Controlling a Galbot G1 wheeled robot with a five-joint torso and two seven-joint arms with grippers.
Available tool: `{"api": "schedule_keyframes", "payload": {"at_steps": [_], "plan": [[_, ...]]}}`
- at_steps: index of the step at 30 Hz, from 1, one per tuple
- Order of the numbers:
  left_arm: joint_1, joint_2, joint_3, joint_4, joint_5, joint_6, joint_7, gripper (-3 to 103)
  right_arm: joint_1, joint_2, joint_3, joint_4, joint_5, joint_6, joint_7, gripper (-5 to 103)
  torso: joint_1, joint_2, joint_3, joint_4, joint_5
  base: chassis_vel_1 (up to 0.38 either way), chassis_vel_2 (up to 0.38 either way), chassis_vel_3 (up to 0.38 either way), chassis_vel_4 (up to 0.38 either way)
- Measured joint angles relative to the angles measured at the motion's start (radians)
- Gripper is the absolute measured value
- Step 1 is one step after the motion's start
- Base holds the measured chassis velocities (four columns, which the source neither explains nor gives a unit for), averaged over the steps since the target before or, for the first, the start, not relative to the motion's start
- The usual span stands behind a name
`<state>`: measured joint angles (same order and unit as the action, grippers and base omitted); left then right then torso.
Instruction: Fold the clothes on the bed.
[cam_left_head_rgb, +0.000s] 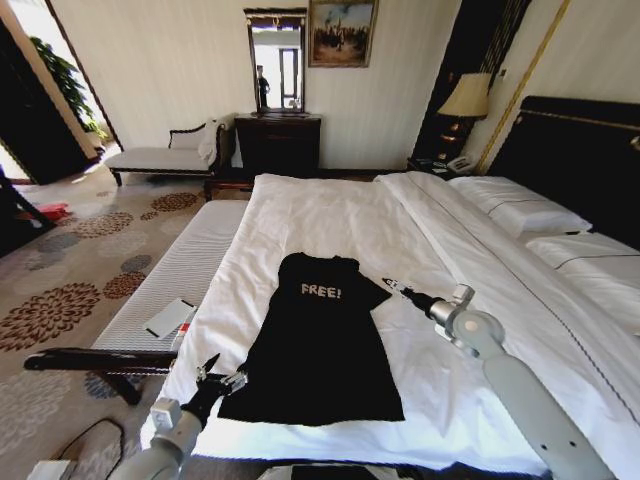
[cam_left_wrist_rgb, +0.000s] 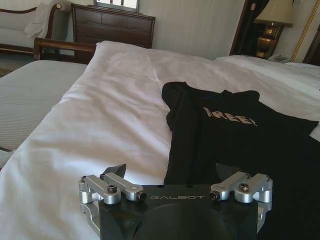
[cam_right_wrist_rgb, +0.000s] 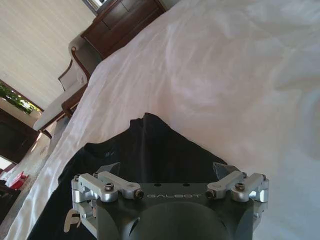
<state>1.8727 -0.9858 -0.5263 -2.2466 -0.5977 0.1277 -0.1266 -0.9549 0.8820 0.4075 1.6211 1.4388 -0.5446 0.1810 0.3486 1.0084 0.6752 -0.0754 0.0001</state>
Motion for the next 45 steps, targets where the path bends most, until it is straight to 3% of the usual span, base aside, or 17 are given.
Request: {"api": "schedule_keyframes", "payload": {"at_steps": [11, 24, 27, 31, 34, 39, 42, 43, 45], "plan": [[0.012, 0.005, -0.002, 0.000, 0.003, 0.000, 0.000, 100, 0.081, 0.033, -0.055, -0.194, -0.053, -0.001, -0.032, 100, 0.000, 0.000, 0.000, -0.0002, 0.0000, 0.000, 0.000, 0.000, 0.000], [0.025, 0.001, 0.007, 0.001, 0.018, -0.001, 0.001, 100, 0.077, 0.048, -0.057, -0.194, -0.060, 0.000, -0.041, 103, 0.000, 0.000, 0.000, 0.0001, -0.0002, 0.000, 0.000, 0.000, 0.000], [0.027, -0.002, 0.006, -0.001, 0.019, -0.002, 0.001, 100, 0.082, 0.052, -0.061, -0.201, -0.060, 0.000, -0.041, 99, 0.000, 0.000, 0.000, 0.0002, -0.0002, 0.000, 0.000, 0.000, 0.000], [0.035, -0.007, 0.002, -0.007, 0.023, -0.003, 0.001, 100, 0.084, 0.056, -0.065, -0.213, -0.070, 0.000, -0.055, 79, 0.000, 0.000, 0.000, 0.0001, -0.0001, 0.000, 0.000, 0.000, 0.000], [0.040, -0.009, -0.001, -0.008, 0.025, -0.003, 0.002, 100, 0.083, 0.062, -0.067, -0.215, -0.075, 0.000, -0.057, 73, 0.000, 0.000, 0.000, 0.0001, 0.0000, 0.000, 0.000, 0.000, 0.000], [0.046, -0.011, -0.008, -0.012, 0.026, -0.004, 0.002, 100, 0.089, 0.069, -0.077, -0.222, -0.089, 0.001, -0.058, 51, 0.000, 0.000, 0.000, 0.0002, -0.0002, 0.000, 0.000, 0.000, 0.000], [0.047, -0.013, -0.010, -0.013, 0.026, -0.004, 0.002, 100, 0.089, 0.071, -0.080, -0.225, -0.095, 0.003, -0.059, 46, 0.000, 0.000, 0.000, 0.0001, -0.0001, 0.000, 0.000, 0.000, 0.000], [0.047, -0.014, -0.010, -0.013, 0.025, -0.005, 0.003, 100, 0.088, 0.072, -0.080, -0.225, -0.099, 0.005, -0.060, 35, 0.000, 0.000, 0.000, 0.0001, -0.0001, 0.000, 0.000, 0.000, 0.000], [0.047, -0.014, -0.010, -0.013, 0.024, -0.005, 0.003, 100, 0.087, 0.072, -0.080, -0.225, -0.101, 0.007, -0.061, 30, 0.000, 0.000, 0.000, 0.0002, -0.0001, 0.000, 0.000, 0.000, 0.000]]}}
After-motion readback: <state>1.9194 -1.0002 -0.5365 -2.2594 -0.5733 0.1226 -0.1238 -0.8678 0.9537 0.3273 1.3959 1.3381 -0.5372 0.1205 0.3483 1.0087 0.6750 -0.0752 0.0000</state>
